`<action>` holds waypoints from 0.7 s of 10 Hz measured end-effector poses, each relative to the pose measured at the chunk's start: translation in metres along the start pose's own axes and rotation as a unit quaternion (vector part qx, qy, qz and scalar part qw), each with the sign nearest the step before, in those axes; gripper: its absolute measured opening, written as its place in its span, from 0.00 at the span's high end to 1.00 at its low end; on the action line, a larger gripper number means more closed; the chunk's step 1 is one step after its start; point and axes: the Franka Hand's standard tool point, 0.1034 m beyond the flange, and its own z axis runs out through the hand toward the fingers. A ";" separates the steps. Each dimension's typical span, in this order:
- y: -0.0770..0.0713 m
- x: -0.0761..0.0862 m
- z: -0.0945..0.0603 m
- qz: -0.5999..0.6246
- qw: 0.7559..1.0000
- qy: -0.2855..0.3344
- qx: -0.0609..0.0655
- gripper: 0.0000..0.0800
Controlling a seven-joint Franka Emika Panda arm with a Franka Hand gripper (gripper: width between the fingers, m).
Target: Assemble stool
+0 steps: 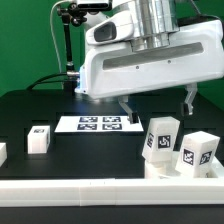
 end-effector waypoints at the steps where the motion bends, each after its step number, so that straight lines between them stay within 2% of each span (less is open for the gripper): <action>1: 0.001 -0.001 0.000 -0.063 0.998 0.004 -0.006 0.19; 3: 0.000 -0.001 0.000 -0.154 0.988 -0.002 -0.019 0.19; 7: 0.004 -0.002 0.000 -0.265 0.964 -0.006 -0.024 0.19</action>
Offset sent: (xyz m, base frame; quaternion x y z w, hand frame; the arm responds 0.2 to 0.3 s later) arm 0.0007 0.0101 -0.0027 -0.0016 0.0044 -0.1738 0.9848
